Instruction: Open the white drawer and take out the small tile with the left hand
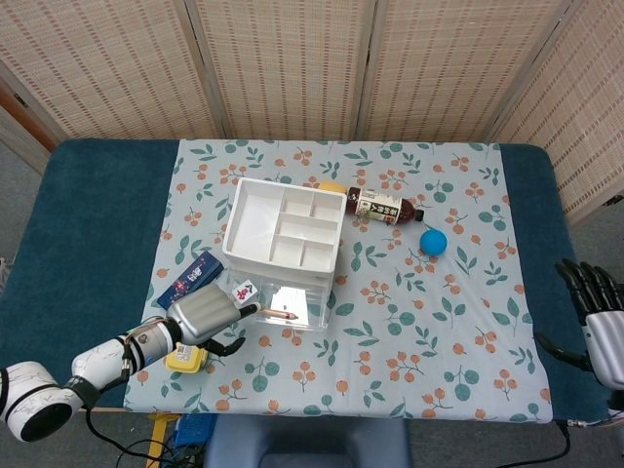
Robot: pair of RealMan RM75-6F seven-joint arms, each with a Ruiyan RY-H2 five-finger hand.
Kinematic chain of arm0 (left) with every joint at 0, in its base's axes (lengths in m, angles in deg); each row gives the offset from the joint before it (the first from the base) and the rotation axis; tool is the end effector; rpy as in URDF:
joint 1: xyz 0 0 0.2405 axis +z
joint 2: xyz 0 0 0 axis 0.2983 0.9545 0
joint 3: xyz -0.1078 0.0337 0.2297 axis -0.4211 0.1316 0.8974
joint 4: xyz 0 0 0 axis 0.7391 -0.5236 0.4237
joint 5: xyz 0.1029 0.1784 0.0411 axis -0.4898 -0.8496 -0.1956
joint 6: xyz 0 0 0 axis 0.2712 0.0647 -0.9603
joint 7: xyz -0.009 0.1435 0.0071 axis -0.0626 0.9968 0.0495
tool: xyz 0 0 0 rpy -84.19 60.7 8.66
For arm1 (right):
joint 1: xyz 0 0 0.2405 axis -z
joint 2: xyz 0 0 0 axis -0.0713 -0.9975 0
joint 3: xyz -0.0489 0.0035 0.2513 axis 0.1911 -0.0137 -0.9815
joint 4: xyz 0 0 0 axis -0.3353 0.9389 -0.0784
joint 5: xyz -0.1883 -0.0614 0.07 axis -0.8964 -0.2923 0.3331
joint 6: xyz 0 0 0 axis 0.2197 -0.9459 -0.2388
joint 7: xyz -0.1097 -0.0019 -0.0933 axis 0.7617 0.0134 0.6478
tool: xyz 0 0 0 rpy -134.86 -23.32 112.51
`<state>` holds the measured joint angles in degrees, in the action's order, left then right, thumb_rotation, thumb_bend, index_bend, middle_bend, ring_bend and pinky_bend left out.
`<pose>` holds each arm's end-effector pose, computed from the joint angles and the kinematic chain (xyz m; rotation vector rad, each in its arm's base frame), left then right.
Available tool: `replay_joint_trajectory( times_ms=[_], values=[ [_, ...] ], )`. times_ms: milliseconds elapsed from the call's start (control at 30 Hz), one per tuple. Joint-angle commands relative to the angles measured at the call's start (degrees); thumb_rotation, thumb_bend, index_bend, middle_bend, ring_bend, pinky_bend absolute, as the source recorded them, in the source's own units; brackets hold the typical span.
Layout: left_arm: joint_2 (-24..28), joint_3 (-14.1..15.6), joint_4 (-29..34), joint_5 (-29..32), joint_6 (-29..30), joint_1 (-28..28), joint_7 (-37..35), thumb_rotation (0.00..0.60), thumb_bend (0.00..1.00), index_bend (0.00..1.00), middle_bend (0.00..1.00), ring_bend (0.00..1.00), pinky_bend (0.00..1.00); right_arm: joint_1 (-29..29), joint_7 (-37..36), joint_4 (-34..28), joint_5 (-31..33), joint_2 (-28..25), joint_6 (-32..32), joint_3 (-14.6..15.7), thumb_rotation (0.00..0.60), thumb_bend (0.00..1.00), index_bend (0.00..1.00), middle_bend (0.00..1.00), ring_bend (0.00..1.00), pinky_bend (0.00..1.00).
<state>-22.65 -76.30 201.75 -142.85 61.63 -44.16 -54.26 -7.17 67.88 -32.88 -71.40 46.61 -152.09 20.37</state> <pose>-0.0787 0.3010 0.0911 -2.5038 -0.5463 -0.4747 -0.3022 -0.1739 0.2017 1.3701 -0.8556 1.0447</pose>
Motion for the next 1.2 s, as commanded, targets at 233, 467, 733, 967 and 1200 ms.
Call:
replay_joint_trajectory(
  times_ms=[233,467,733,967,1200],
  values=[
    [-0.86,2.97,0.32,6.51,0.83,-3.98,5.32,0.068,0.47,0.11,0.97,1.00,1.00,0.09,-0.85,0.39,-0.05,0.05,0.12,0.20,0.600,0.20,0.00,0.04,0.00,0.00],
    [-1.84,5.04,0.48,10.86,2.65,-6.78,8.84,0.071,0.47,0.11,0.97,1.00,1.00,0.26,-1.36,0.73,0.07,0.16,0.06,0.29,0.600,0.20,0.00,0.04,0.00,0.00],
    [-2.81,7.63,0.08,16.80,3.74,-10.64,12.03,0.067,0.47,0.10,0.97,1.00,1.00,0.38,-1.77,1.19,0.25,0.35,0.17,0.40,0.600,0.20,0.00,0.04,0.00,0.00],
    [-2.85,9.39,1.08,19.74,5.48,-12.93,13.74,0.071,0.47,0.08,0.97,1.00,1.00,0.36,-2.19,1.70,0.36,0.57,0.28,0.37,0.600,0.20,0.00,0.04,0.00,0.00],
    [-1.53,10.26,2.29,20.91,6.53,-14.14,13.78,0.072,0.47,0.07,0.97,1.00,1.00,0.31,-2.42,1.97,0.30,0.67,0.34,0.36,0.600,0.20,0.00,0.04,0.00,0.00]
  ],
)
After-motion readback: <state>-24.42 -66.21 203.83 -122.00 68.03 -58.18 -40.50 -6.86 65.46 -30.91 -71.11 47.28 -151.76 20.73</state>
